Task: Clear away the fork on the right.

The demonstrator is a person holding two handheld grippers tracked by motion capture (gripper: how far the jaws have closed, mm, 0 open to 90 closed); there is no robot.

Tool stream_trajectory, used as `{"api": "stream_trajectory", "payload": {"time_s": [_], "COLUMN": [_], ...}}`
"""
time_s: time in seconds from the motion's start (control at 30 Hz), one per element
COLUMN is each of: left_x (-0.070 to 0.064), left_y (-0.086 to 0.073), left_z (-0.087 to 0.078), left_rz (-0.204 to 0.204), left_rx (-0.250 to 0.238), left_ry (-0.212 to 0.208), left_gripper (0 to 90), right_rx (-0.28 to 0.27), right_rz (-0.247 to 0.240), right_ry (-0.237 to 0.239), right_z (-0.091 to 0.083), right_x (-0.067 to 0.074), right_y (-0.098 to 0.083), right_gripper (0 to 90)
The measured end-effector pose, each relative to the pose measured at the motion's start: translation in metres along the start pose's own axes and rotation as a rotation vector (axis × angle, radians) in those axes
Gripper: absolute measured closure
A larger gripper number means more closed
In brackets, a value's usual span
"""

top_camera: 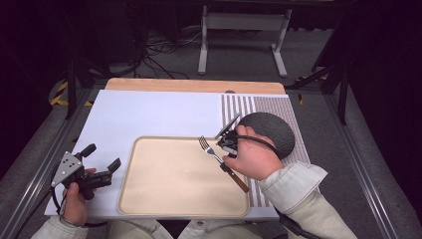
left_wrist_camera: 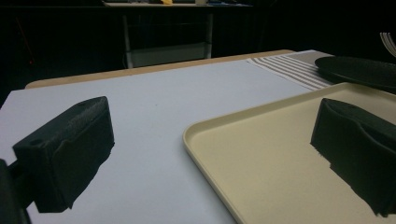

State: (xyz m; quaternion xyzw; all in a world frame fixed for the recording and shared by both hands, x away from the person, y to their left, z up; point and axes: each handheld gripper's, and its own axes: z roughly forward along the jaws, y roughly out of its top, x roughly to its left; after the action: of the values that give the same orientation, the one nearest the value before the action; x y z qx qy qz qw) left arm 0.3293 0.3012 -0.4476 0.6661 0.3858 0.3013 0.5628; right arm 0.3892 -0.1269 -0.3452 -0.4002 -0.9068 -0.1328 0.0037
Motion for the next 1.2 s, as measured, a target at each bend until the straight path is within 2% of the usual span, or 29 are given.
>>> {"api": "stream_trajectory", "payload": {"time_s": [0.3,0.5,0.63,0.97,1.2], "left_x": [0.0,0.0,0.0,0.0,0.0], "left_y": [0.0,0.0,0.0,0.0,0.0], "left_z": [0.0,0.0,0.0,0.0,0.0], "left_rz": [-0.001,-0.001,-0.002,-0.003,-0.003], "left_rx": [-0.001,0.001,-0.001,-0.001,-0.001], "left_ry": [0.001,0.0,0.001,0.001,0.001], "left_gripper": [0.0,0.0,0.0,0.0,0.0], "right_rx": [0.022,0.037,0.062,0.106,0.135], "right_rz": [0.059,0.073,0.105,0.135,0.176], "right_ry": [0.02,0.028,0.023,0.031,0.04], "right_z": [0.009,0.019,0.027,0.041,0.048], "right_x": [0.002,0.002,0.002,-0.001,-0.002], "right_y": [0.002,0.004,0.005,0.003,0.002], "right_gripper": [77.8,77.7,77.7,77.7,77.6]}}
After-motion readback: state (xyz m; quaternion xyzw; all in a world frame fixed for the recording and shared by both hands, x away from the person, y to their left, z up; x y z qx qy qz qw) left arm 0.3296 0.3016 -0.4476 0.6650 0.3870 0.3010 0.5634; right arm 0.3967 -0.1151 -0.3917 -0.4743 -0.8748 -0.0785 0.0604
